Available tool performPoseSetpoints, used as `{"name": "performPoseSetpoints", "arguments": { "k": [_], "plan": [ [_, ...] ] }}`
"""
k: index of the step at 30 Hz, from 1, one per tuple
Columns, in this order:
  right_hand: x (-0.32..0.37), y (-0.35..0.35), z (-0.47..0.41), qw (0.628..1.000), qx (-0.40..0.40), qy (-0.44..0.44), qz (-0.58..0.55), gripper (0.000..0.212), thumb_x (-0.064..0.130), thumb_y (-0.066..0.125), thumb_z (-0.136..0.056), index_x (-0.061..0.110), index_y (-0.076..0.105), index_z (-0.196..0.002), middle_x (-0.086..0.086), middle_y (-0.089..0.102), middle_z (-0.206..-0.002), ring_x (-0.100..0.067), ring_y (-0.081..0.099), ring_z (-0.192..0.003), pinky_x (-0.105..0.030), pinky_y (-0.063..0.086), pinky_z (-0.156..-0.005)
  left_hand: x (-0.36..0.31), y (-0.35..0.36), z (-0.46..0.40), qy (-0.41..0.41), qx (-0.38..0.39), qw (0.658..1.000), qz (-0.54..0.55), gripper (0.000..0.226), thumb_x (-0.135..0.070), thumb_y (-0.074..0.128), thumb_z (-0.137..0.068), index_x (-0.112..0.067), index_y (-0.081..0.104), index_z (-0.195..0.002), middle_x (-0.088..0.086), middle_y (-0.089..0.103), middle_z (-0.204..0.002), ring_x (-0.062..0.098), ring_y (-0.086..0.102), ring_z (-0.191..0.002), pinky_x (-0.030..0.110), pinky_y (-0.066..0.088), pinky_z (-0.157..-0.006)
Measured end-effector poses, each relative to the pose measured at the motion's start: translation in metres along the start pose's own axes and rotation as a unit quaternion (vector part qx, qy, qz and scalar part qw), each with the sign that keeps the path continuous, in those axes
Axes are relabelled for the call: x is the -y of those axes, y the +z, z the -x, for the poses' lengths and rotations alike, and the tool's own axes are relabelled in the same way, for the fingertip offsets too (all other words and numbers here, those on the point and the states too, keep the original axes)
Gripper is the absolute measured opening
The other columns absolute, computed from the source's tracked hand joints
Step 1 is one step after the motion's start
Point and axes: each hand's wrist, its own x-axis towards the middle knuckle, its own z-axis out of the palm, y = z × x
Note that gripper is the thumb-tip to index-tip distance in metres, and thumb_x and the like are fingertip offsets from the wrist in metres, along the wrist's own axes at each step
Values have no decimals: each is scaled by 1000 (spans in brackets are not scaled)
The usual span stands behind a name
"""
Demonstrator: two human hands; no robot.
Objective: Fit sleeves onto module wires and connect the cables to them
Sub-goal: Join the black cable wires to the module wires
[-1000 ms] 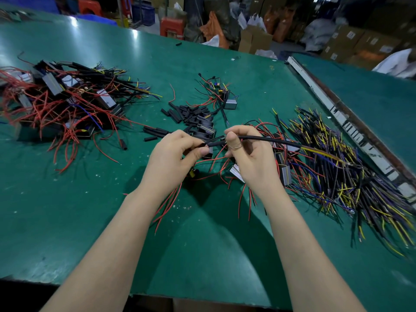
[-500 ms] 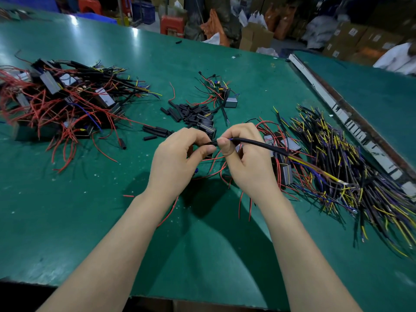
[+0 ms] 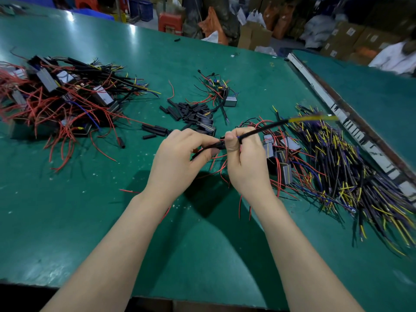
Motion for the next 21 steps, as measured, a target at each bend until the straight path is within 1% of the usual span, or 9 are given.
{"name": "performPoseSetpoints", "arguments": {
  "k": [4,6,9,10,13,14,17,19,21],
  "plan": [
    [-2,3,0,1000,-1,25,-18,21,17,45,-99,-1,56,-95,-5,48,-94,-3,39,-82,-18,31,-75,-3,2,1,-15,-1,1000,1,17,-21,69,-82,-16,73,-98,-1,66,-86,18,55,-80,32,42,-75],
    [-2,2,-2,999,-11,23,-41,21,21,46,-98,5,58,-94,-3,52,-93,-6,45,-83,-16,36,-75,-4,1,0,-29,-11,999,18,15,-18,70,-83,-15,73,-97,-3,64,-87,14,56,-80,31,46,-76],
    [-2,-1,-3,999,-12,-18,-45,20,20,49,-96,8,64,-93,2,57,-92,-3,51,-87,-12,39,-81,-4,0,0,-49,-24,998,39,13,-16,69,-84,-15,73,-96,-8,62,-87,8,54,-78,28,47,-77],
    [-3,-3,-3,998,-3,-20,-56,17,21,50,-97,12,64,-94,2,59,-94,-5,54,-90,-16,42,-84,-4,0,0,-52,-26,997,42,13,-16,69,-84,-15,73,-96,-9,61,-87,7,55,-78,27,47,-77],
    [-1,-8,-3,992,45,35,-111,11,30,49,-98,30,59,-94,-1,64,-101,-18,63,-98,-39,48,-91,-5,0,0,-52,-30,997,45,12,-14,69,-84,-14,73,-95,-9,60,-86,8,55,-78,26,47,-76],
    [0,-9,-3,990,58,50,-121,11,35,48,-97,33,59,-94,-1,65,-103,-19,64,-100,-42,48,-92,-5,-1,0,-52,-30,997,46,12,-14,69,-84,-14,73,-95,-9,60,-86,8,55,-78,25,46,-76],
    [3,-11,-3,986,69,66,-135,16,43,48,-95,36,62,-94,3,66,-101,-15,63,-100,-43,49,-91,-5,0,0,-55,-25,997,50,12,-15,68,-83,-15,73,-94,-9,59,-84,8,54,-77,22,44,-75],
    [3,-12,-4,988,52,59,-134,11,40,52,-94,35,62,-92,2,66,-98,-16,64,-97,-46,49,-88,-5,1,0,-59,-23,997,49,13,-16,68,-83,-14,73,-94,-8,59,-83,10,54,-76,26,45,-74],
    [2,-11,-6,990,26,44,-129,5,36,57,-92,36,60,-89,2,65,-95,-17,64,-89,-49,50,-81,-6,1,1,-59,-23,997,52,14,-19,67,-83,-14,73,-95,-5,61,-83,11,56,-75,30,47,-74]
  ]
}}
